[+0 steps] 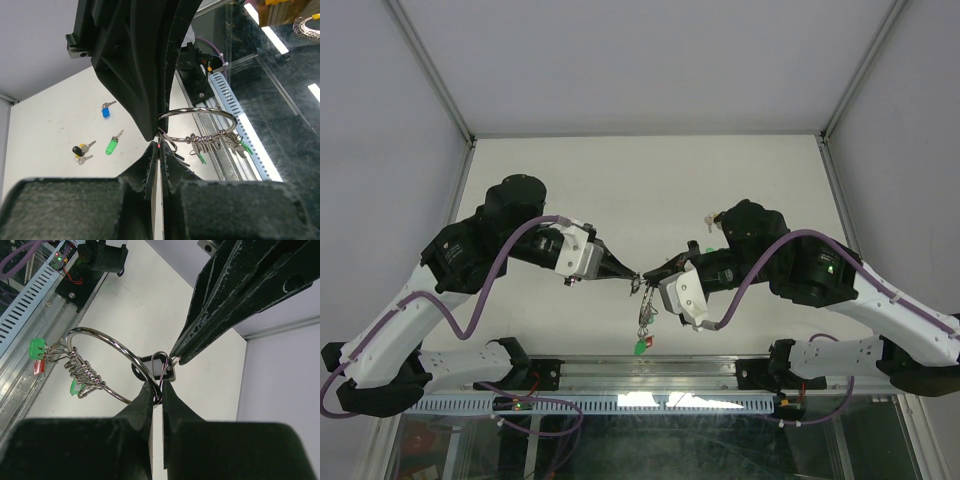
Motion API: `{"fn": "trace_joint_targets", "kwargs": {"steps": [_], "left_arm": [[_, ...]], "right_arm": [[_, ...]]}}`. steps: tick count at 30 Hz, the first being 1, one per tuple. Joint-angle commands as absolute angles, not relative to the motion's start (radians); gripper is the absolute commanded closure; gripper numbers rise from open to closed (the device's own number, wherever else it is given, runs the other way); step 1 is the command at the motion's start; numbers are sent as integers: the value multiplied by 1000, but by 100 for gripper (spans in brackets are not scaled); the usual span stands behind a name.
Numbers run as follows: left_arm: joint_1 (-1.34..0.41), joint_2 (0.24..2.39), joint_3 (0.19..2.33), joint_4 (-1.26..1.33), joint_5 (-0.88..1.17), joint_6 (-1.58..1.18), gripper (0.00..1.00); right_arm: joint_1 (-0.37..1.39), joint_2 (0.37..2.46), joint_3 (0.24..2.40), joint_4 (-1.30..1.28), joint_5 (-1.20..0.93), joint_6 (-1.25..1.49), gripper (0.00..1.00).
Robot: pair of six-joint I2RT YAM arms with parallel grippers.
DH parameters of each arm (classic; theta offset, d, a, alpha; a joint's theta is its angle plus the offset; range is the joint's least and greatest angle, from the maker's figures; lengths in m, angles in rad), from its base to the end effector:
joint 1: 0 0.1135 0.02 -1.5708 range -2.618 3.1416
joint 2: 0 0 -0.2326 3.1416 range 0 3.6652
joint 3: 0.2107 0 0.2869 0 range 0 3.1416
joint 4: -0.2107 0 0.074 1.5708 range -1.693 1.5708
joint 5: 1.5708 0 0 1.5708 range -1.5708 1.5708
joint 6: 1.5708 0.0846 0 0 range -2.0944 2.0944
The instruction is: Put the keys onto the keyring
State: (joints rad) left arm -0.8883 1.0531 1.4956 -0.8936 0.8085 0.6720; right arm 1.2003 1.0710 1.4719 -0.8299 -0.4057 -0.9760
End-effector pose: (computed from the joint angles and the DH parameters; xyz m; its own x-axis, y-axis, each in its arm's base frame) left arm 0.1114 -0.2341 0.4322 0.3740 0.2215 -0.9006 0.9118 -0.2650 0.3135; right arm 0.0708 0.2744 0.4193 0.7326 -0.2157 -0.6455 -0.6775 -0.3222 -0.6612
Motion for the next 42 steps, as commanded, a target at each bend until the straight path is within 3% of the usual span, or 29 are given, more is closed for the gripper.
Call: {"fn": "trace_joint_targets", "kwargs": {"steps": [1,42], "left_arm": [[-880,1056,1531,-879,855,695,100],[-913,1092,1551,-961,848,718,100]], "right_arm": [[1198,1058,1522,-780,-422,-954,100],[1198,1065,1560,-858,-395,-946,100]]}}
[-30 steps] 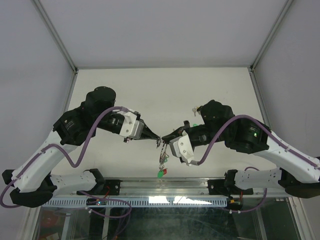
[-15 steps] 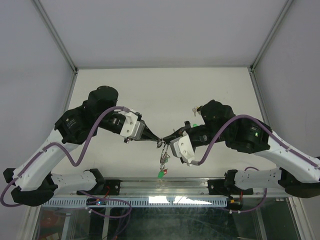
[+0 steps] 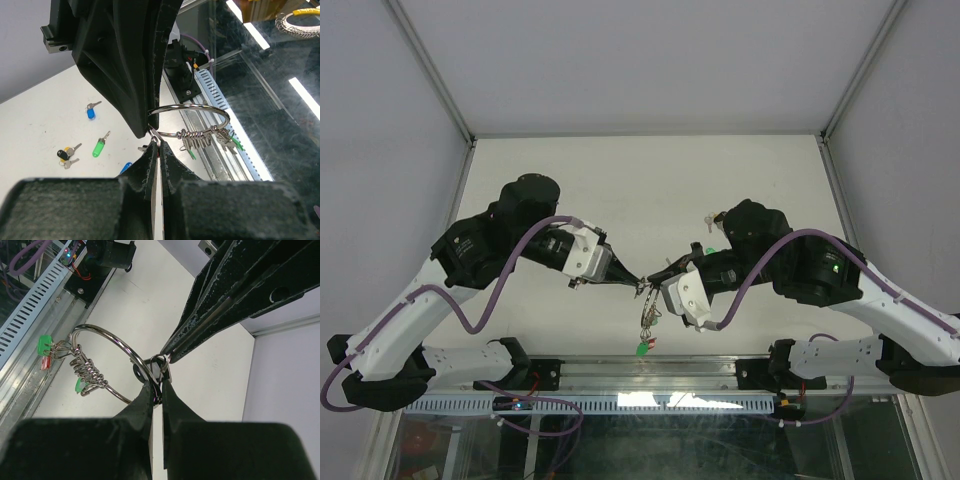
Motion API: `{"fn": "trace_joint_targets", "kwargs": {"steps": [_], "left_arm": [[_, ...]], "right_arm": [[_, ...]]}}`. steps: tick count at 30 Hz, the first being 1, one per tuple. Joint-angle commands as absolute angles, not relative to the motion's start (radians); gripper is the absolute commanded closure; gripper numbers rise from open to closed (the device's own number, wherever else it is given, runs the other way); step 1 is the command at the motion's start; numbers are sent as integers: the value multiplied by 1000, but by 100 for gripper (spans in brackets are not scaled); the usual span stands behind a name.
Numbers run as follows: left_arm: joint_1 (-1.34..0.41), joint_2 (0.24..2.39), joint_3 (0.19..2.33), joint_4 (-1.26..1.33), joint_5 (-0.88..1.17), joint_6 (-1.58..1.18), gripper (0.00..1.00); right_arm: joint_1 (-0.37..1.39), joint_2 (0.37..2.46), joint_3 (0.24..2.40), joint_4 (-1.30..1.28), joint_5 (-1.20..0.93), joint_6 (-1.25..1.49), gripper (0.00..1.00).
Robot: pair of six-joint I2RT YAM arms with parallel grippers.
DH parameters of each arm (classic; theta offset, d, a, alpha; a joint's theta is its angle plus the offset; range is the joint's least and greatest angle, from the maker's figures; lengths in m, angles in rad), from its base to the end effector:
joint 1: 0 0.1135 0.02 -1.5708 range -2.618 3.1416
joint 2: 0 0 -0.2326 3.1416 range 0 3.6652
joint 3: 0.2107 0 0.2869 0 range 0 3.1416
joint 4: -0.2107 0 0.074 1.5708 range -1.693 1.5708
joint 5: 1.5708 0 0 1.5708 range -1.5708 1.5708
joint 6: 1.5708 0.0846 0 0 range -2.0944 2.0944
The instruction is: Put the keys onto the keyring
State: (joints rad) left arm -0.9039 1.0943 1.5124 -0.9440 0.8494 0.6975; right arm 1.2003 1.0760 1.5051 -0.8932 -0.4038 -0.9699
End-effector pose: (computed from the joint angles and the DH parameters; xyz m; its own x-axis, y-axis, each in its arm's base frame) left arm 0.1095 -0.2418 0.4237 0.3533 0.2369 -0.9050 0.9051 -0.3314 0.2666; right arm 0.0687 0.2688 0.4215 0.7203 -0.2404 -0.6507 -0.6903 -0.3411 -0.6381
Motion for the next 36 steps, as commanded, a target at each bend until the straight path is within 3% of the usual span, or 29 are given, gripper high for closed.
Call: {"fn": "trace_joint_targets", "kwargs": {"steps": [1,36], "left_arm": [[-914,1091,1552,-962,844,717,100],[-919,1062,1542,-977,712,707,100]], "right_arm": [[1198,1063,1561,-860,-394,-944,100],[1198,1027,1562,-900,-336,-913,100]]}}
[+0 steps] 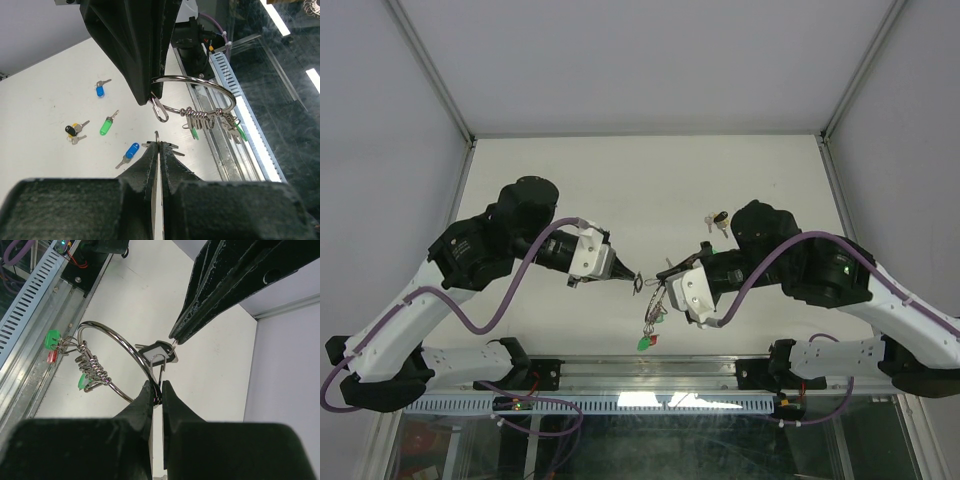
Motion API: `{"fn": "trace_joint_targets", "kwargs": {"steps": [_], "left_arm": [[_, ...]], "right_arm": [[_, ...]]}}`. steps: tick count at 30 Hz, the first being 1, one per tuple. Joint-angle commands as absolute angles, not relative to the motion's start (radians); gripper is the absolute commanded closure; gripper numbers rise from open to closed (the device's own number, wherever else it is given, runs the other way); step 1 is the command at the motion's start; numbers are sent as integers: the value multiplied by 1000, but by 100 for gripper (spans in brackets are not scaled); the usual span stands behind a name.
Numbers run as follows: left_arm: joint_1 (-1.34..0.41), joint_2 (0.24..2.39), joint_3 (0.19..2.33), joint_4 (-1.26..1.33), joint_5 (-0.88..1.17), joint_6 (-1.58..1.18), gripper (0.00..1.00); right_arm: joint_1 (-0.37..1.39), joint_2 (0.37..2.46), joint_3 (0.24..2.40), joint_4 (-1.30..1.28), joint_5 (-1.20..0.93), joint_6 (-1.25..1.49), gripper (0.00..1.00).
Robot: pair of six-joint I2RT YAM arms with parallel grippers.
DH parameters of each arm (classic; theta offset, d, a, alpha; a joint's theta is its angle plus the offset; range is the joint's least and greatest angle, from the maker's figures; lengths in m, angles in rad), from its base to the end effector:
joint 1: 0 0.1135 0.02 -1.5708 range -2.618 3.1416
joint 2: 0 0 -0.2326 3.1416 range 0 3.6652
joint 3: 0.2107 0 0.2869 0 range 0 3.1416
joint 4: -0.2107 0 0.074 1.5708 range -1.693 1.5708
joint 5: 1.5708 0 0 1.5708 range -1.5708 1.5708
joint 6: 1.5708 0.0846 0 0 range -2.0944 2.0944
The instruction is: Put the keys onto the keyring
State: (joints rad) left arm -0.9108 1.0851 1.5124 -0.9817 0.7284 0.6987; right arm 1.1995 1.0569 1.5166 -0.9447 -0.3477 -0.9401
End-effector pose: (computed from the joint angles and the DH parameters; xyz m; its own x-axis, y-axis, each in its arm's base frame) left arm 0.1140 -0.2387 0.4179 0.3553 0.3251 -0.8764 0.9247 -0.2595 0.2786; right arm 0.0698 0.2586 0.4227 0.6961 -0.3048 -0.6500 -0.7178 -0.3153 -0.6208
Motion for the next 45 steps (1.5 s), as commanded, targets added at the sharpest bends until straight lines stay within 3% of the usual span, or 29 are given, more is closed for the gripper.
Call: {"fn": "trace_joint_targets", "kwargs": {"steps": [1,6,20,28,35,45], "left_arm": [[-919,1062,1542,-976,707,707,100],[-919,1051,1525,-927,665,667,100],[-919,922,1268,-436,350,287,100],[-919,915,1248,-381,356,257,100],[-919,895,1213,-373,423,332,100],[-919,844,1148,-376,481,609,100]], "right_arm": [[1197,1025,1561,-899,-333,-913,100],[1197,1001,1514,-845,-325,-909,100],[1198,958,1452,-686,-231,-620,100],[1198,926,1369,-641,-145,-594,100],[1200,885,1268,-579,-128,-733,100],[1206,828,1061,-422,-38,-1233,100]]}}
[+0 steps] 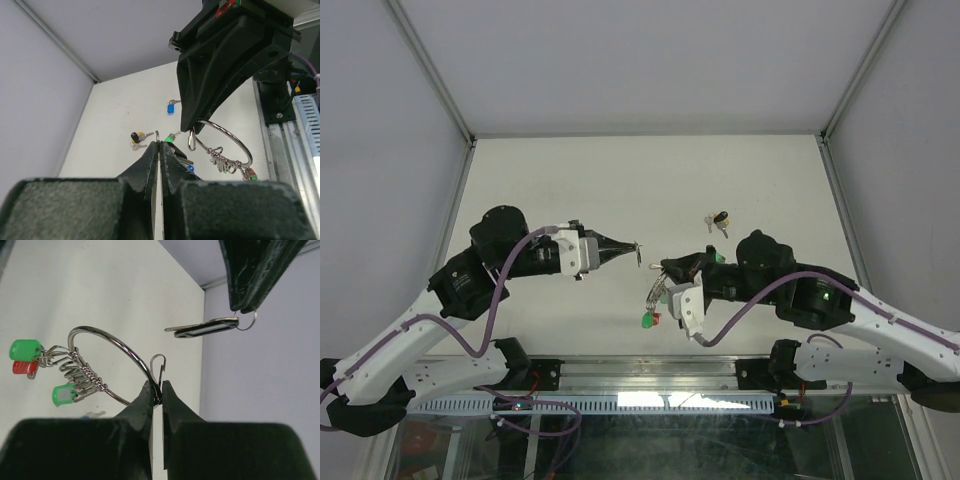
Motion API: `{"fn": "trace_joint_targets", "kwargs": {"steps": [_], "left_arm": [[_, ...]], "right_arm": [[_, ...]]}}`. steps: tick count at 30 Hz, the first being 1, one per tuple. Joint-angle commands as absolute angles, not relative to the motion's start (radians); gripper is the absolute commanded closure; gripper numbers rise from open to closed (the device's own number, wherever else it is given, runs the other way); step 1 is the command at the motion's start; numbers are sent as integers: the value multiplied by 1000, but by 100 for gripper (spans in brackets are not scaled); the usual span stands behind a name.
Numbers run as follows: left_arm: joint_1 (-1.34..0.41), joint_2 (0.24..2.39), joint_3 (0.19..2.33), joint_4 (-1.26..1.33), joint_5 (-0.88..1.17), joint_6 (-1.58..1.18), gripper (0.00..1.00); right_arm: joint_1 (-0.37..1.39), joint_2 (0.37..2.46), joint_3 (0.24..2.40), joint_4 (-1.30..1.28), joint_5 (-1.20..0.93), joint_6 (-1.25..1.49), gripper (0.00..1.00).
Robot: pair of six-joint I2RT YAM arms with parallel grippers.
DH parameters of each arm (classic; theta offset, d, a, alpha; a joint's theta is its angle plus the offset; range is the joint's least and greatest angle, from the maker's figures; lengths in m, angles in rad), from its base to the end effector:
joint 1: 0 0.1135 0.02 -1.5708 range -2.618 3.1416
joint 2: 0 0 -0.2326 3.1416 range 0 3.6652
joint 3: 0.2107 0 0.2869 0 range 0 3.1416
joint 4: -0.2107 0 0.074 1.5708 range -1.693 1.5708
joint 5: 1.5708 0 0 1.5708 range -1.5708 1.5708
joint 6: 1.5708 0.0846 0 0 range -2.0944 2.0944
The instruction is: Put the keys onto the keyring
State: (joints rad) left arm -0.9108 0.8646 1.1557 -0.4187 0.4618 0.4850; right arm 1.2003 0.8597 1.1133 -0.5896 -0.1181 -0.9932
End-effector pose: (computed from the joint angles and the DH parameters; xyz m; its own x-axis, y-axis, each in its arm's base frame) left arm 0.1352 -0.2357 0.4094 0.3870 0.1821 -0.9039 0.9018 0.1298 0.4123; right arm 0.0899 0.2589 0.3661 0.7440 -0.3822 -0.5480 -0.6274 -0.1178 -0.7697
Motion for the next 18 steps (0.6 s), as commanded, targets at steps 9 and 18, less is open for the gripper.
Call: {"fn": "trace_joint_targets", "kwargs": {"steps": [9,18], "left_arm": [[-919,852,1117,-389,460,762,100],[-919,863,1127,-350,476,627,100]], "right_arm": [[1217,814,990,-313,71,-1434,100],[1232,825,1003,-293,129,-1501,100]]}}
